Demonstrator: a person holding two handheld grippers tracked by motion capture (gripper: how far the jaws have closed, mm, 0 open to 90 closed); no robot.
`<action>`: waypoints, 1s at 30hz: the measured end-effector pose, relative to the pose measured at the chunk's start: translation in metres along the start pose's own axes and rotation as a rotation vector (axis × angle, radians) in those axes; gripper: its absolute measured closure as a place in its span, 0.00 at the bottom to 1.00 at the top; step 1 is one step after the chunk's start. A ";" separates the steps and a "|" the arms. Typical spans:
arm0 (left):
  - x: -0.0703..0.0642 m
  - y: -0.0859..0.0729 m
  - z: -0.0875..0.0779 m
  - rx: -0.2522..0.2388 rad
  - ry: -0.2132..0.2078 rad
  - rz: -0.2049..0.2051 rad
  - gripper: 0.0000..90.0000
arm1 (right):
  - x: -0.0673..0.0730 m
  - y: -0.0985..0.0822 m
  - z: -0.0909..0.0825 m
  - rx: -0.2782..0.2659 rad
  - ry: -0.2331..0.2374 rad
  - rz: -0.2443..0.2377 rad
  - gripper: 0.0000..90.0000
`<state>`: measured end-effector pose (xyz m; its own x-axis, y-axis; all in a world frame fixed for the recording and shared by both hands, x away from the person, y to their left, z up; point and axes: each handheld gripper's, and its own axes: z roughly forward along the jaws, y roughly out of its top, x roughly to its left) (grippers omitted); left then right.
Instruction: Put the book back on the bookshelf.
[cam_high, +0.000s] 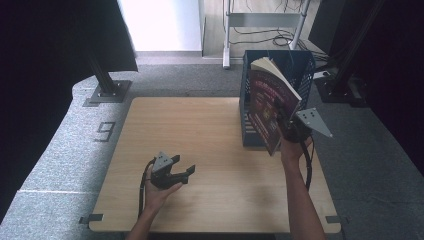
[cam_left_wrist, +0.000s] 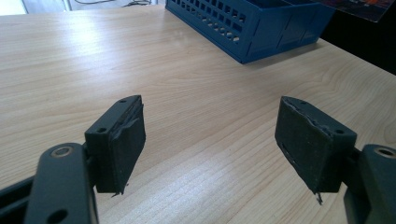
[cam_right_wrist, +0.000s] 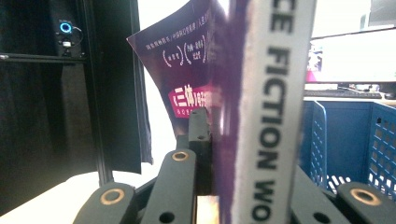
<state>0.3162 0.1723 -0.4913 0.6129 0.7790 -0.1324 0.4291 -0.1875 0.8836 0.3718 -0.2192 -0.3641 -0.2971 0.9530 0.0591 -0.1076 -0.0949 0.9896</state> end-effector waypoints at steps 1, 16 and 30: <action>0.000 0.000 0.000 0.000 0.000 0.000 0.27 | 0.000 0.000 0.001 0.002 -0.003 -0.001 0.91; 0.004 -0.001 0.000 0.004 -0.004 -0.013 0.27 | -0.002 -0.004 0.021 0.022 -0.027 -0.007 0.91; 0.006 -0.002 0.000 0.009 -0.009 -0.018 0.27 | -0.004 -0.008 0.042 0.028 -0.047 -0.007 0.91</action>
<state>0.3193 0.1767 -0.4936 0.6111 0.7767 -0.1526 0.4459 -0.1786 0.8771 0.4133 -0.2107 -0.3668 -0.2511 0.9663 0.0575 -0.0827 -0.0806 0.9933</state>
